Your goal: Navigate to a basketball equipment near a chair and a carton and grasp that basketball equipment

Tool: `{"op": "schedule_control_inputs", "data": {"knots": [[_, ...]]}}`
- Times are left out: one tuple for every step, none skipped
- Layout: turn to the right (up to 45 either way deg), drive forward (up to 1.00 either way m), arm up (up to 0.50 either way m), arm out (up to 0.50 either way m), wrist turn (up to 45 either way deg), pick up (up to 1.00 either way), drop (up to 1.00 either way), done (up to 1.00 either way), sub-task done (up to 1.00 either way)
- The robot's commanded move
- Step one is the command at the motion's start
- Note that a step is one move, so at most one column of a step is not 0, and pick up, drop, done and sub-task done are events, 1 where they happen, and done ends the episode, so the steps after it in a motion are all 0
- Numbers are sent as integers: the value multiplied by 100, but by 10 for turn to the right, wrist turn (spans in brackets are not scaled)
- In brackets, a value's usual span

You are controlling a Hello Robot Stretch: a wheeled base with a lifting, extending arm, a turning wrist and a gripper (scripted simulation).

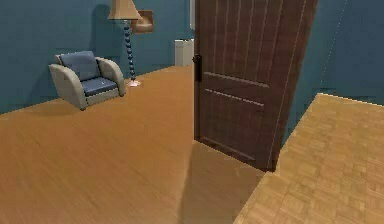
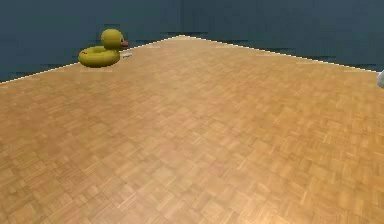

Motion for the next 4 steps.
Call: {"op": "schedule_control_inputs", "data": {"knots": [[0, 30, 0, 0, 0, 0, 0, 0, 0], [-210, 0, 0, 0, 0, 0, 0, 0, 0], [0, 100, 0, 0, 0, 0, 0, 0, 0], [0, 50, 0, 0, 0, 0, 0, 0, 0]]}}
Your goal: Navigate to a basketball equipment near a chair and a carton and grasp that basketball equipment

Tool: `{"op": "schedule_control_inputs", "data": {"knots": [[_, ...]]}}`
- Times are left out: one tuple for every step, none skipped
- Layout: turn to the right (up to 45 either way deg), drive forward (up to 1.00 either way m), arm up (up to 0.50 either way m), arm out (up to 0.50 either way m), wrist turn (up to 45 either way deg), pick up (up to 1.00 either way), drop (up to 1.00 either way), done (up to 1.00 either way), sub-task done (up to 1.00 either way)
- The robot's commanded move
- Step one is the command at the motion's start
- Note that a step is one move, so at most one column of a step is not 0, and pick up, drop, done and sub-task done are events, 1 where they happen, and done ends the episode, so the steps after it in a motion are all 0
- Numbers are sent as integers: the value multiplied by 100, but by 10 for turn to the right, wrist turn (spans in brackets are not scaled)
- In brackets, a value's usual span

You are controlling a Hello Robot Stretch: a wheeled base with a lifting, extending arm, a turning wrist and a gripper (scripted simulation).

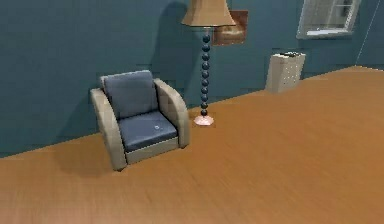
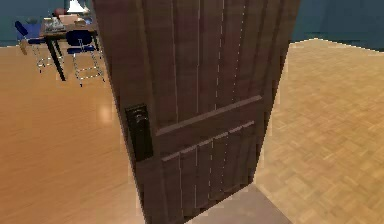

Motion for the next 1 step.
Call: {"op": "schedule_control_inputs", "data": {"knots": [[30, 0, 0, 0, 0, 0, 0, 0, 0]]}}
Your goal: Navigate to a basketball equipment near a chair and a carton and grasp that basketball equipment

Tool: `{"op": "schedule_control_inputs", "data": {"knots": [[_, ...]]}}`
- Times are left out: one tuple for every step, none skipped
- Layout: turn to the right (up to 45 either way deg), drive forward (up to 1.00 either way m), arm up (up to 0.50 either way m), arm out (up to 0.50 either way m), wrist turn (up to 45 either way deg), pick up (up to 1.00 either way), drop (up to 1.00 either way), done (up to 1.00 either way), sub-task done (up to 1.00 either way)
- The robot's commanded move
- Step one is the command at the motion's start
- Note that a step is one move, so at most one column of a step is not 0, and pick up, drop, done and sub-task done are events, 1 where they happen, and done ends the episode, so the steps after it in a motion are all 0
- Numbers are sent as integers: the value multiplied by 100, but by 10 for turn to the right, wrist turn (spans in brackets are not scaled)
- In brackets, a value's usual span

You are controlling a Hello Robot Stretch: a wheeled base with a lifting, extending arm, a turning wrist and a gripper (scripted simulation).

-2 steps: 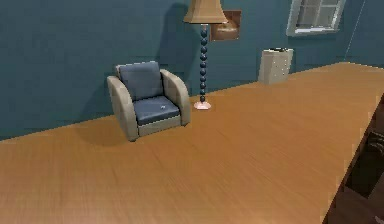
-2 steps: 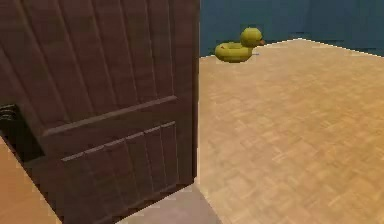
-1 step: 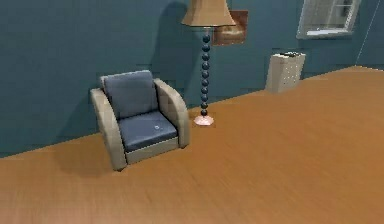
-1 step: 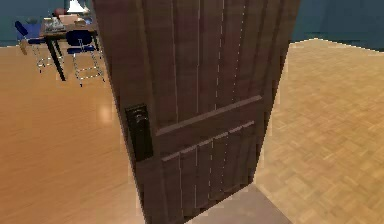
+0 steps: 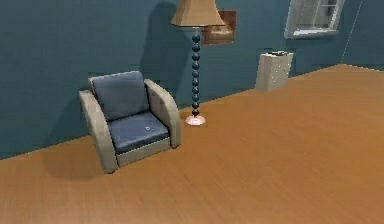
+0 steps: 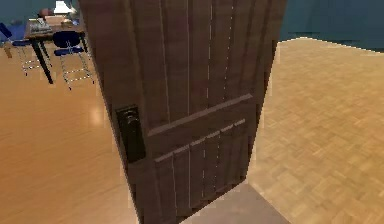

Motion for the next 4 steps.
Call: {"op": "schedule_control_inputs", "data": {"knots": [[-450, 0, 0, 0, 0, 0, 0, 0, 0], [-330, 0, 0, 0, 0, 0, 0, 0, 0], [0, 20, 0, 0, 0, 0, 0, 0, 0], [450, 0, 0, 0, 0, 0, 0, 0, 0]]}}
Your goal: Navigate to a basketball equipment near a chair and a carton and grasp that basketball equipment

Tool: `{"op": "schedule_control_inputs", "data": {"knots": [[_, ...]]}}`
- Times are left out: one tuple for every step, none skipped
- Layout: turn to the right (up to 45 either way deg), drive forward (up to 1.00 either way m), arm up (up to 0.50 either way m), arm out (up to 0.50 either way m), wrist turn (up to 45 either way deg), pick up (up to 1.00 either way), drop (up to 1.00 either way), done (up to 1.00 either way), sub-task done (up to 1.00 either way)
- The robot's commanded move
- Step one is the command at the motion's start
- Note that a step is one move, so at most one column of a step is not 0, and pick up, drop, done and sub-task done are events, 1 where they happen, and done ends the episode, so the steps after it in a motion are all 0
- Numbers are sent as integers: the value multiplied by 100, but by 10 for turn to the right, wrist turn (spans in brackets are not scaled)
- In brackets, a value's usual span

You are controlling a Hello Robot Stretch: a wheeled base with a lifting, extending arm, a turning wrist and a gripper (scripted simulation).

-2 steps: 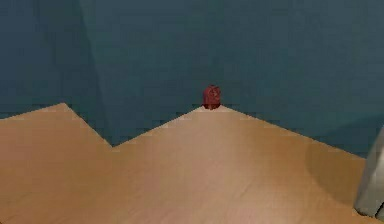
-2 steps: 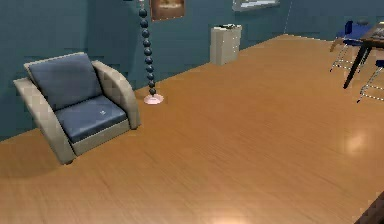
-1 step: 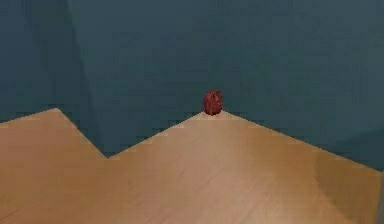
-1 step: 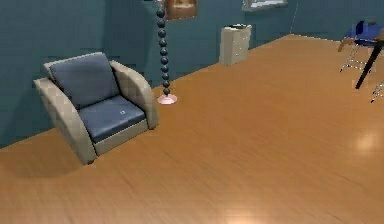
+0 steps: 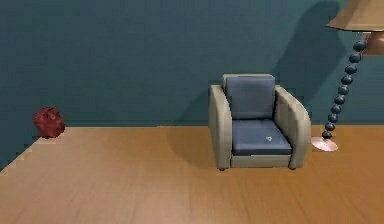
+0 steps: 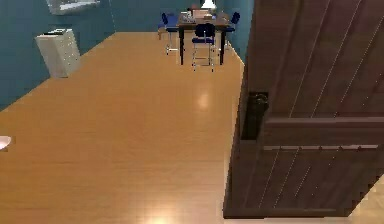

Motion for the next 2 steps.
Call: {"op": "schedule_control_inputs", "data": {"knots": [[450, 0, 0, 0, 0, 0, 0, 0, 0], [120, 0, 0, 0, 0, 0, 0, 0, 0]]}}
